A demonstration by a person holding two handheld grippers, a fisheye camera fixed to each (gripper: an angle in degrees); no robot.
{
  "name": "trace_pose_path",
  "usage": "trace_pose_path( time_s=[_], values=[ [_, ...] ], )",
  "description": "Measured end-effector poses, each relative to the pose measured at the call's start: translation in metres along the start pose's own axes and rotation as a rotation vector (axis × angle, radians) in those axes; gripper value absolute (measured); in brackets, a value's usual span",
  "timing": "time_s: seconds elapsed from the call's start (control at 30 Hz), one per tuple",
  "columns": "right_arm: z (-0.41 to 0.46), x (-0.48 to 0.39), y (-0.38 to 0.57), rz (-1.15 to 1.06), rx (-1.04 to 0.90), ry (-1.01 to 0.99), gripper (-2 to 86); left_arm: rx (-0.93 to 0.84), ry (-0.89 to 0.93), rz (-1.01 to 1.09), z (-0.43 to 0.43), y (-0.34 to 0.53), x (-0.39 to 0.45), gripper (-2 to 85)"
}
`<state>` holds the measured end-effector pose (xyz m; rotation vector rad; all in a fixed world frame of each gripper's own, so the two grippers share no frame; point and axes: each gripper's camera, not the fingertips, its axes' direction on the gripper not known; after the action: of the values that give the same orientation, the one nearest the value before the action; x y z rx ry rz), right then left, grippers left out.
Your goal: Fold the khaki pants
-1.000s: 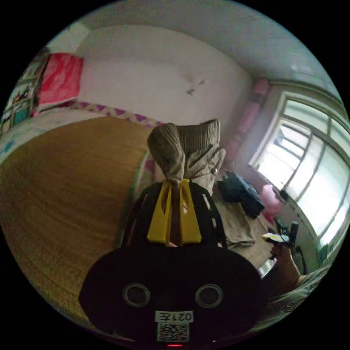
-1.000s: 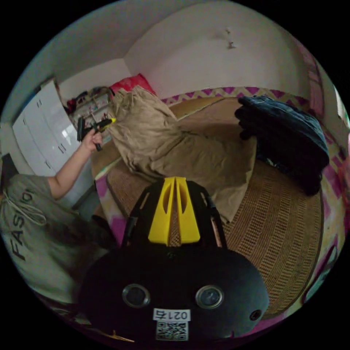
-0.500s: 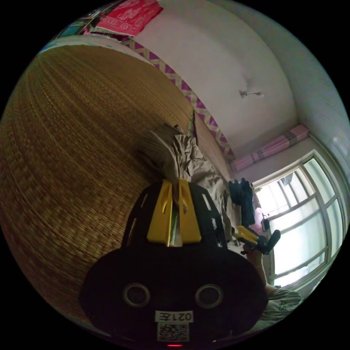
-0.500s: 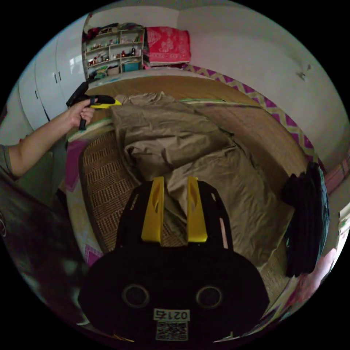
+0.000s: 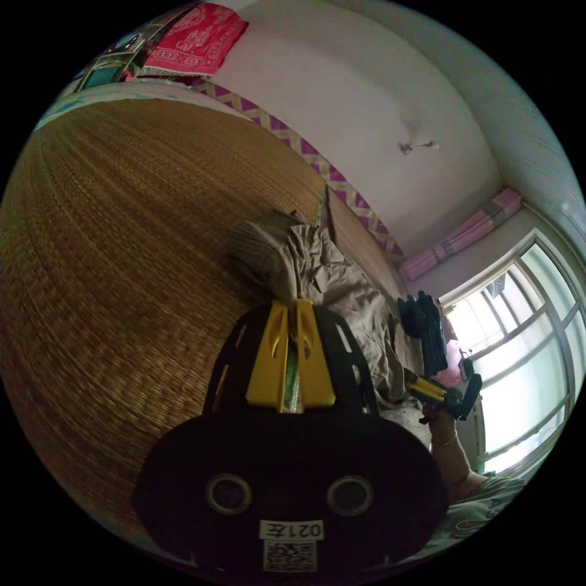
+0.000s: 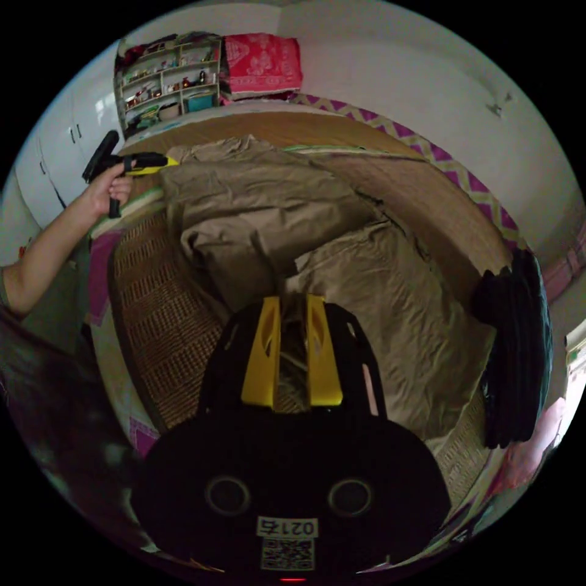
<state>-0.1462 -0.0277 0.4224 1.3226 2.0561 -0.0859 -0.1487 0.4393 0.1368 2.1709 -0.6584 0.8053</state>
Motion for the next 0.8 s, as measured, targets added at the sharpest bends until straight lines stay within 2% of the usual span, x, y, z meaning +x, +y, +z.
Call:
trace_pose_path(
  time_s=[0.13,0.23,0.33,0.4,0.57,0.67,0.8],
  values=[
    [-0.003,0.003,-0.008,-0.025,-0.001,0.12,1.7,0.006,-0.02,0.012,-0.003,-0.009,-0.005,-0.9],
    [-0.04,0.05,-0.006,0.106,0.105,0.017,0.6,0.005,-0.026,0.009,-0.003,-0.017,-0.01,-0.9],
    [-0.12,0.136,0.027,0.328,0.316,-0.079,0.2,0.004,-0.023,0.005,-0.003,-0.024,-0.015,-0.9],
    [-0.196,0.215,0.083,0.512,0.463,-0.072,0.1,0.007,-0.026,0.003,-0.002,-0.029,-0.016,-0.9],
    [-0.31,0.349,0.239,0.891,0.615,0.047,0.1,0.025,-0.002,-0.009,-0.002,-0.04,-0.019,-0.9],
    [-0.325,0.405,0.328,1.089,0.587,0.032,0.1,0.002,0.031,-0.01,-0.008,-0.06,-0.022,-0.9],
    [-0.25,0.438,0.396,1.246,0.44,-0.218,0.2,0.026,-0.024,-0.004,-0.027,-0.089,-0.029,-0.9]
  ],
)
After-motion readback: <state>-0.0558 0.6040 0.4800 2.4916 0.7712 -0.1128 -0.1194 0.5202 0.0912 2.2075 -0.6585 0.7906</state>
